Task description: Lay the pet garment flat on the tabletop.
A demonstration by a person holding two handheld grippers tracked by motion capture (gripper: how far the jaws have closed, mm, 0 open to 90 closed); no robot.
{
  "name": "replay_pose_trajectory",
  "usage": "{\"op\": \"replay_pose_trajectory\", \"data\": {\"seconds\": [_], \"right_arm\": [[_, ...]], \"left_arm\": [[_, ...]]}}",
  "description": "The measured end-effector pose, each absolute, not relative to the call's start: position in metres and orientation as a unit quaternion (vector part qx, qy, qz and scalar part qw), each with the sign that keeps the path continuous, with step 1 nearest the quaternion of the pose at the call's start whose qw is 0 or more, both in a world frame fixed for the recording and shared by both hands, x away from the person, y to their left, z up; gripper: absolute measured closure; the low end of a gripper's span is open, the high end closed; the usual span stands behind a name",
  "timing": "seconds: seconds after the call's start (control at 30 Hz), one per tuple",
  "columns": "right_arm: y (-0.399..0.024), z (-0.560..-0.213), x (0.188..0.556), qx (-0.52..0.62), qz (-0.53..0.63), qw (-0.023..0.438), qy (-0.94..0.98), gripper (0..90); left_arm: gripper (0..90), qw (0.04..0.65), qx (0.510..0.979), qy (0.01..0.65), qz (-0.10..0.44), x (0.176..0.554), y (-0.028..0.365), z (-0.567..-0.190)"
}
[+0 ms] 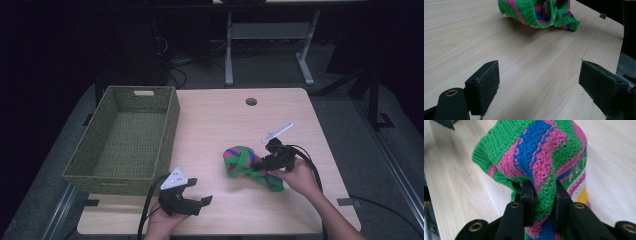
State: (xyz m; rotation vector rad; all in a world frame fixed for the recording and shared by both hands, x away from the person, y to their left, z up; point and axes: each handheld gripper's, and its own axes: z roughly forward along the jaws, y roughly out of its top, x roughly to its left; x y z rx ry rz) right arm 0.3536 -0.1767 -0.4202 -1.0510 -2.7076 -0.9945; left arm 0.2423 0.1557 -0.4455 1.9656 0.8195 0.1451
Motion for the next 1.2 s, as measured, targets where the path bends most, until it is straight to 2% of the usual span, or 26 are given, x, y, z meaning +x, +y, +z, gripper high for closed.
{"op": "replay_pose_trajectory", "data": {"seconds": [0.27, 0.5, 0.77, 1.0, 1.2], "right_arm": [[-0.169, -0.441, 0.35, -0.349, -0.32, 0.064, -0.878, 72.2], [-0.163, -0.446, 0.343, -0.36, -0.318, 0.063, -0.875, 67.2], [-0.16, -0.446, 0.339, -0.363, -0.321, 0.063, -0.872, 57.7], [-0.163, -0.437, 0.336, -0.352, -0.319, 0.058, -0.878, 41.0], [-0.167, -0.419, 0.331, -0.333, -0.336, 0.042, -0.88, 38.1]], "left_arm": [[16.4, 0.482, 0.806, 0.338, 0.059, 0.243, 0.158, -0.445], [16.4, 0.479, 0.809, 0.336, 0.058, 0.243, 0.156, -0.446], [16.4, 0.48, 0.808, 0.337, 0.06, 0.243, 0.157, -0.445], [16.4, 0.481, 0.806, 0.338, 0.063, 0.243, 0.159, -0.445], [16.5, 0.48, 0.808, 0.338, 0.062, 0.243, 0.158, -0.445]]}}
